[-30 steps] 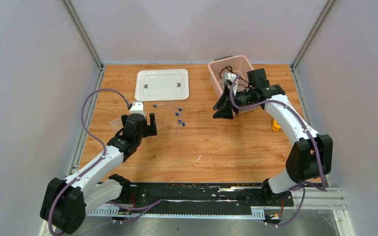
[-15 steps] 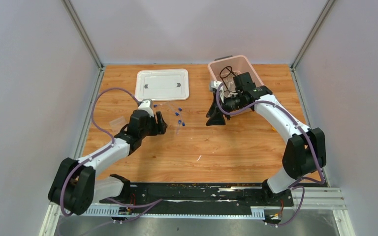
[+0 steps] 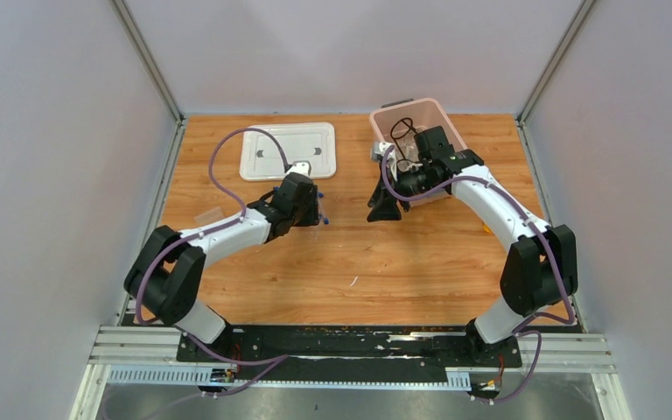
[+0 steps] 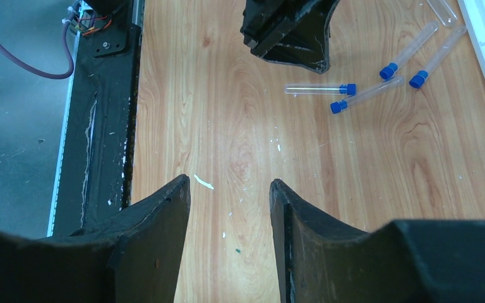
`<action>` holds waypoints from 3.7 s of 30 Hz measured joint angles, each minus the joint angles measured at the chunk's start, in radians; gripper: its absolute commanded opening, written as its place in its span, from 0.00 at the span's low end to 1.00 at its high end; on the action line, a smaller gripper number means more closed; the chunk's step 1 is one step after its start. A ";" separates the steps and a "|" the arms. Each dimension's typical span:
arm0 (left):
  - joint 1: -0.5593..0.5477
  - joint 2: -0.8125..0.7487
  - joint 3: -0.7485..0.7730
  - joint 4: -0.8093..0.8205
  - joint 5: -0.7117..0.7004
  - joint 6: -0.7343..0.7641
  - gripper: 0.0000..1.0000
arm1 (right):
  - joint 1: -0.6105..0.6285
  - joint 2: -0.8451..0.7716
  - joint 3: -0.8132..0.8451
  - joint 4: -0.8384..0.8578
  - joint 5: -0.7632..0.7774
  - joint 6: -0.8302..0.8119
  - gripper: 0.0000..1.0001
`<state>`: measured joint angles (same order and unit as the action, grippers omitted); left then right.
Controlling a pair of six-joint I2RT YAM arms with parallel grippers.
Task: Organize the chemistry lab equipment
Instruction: Place the chemistry item in the storage box, then pick up the test tube at the center of the board.
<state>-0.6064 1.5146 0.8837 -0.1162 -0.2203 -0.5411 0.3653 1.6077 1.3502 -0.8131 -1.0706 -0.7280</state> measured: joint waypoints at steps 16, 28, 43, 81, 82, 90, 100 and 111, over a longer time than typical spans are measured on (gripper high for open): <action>-0.048 0.177 0.133 -0.146 -0.003 0.051 0.37 | 0.000 0.009 0.011 -0.013 0.015 0.000 0.50; -0.055 0.240 0.154 -0.190 0.004 0.079 0.30 | 0.000 0.010 0.014 -0.014 0.015 0.000 0.50; -0.055 0.242 0.154 -0.224 -0.059 0.098 0.21 | 0.000 0.010 0.014 -0.019 0.015 0.000 0.50; -0.019 -0.460 -0.412 0.539 0.169 -0.156 0.00 | 0.151 0.106 -0.187 0.703 -0.099 0.785 0.59; -0.019 -0.460 -0.420 0.565 0.174 -0.179 0.00 | 0.156 0.108 -0.192 0.727 -0.099 0.809 0.59; -0.019 -0.446 -0.435 0.729 0.223 -0.306 0.00 | 0.177 0.121 -0.205 0.917 -0.105 0.983 0.54; -0.019 -0.372 -0.485 0.895 0.281 -0.404 0.00 | 0.177 0.142 -0.259 1.123 -0.100 1.170 0.41; -0.019 -0.372 -0.502 0.948 0.294 -0.424 0.00 | 0.175 0.156 -0.279 1.249 -0.097 1.288 0.20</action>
<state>-0.6254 1.1423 0.3817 0.8322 0.0742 -0.9649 0.5400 1.7641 1.0710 0.4362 -1.1679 0.5602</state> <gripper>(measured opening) 0.192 0.271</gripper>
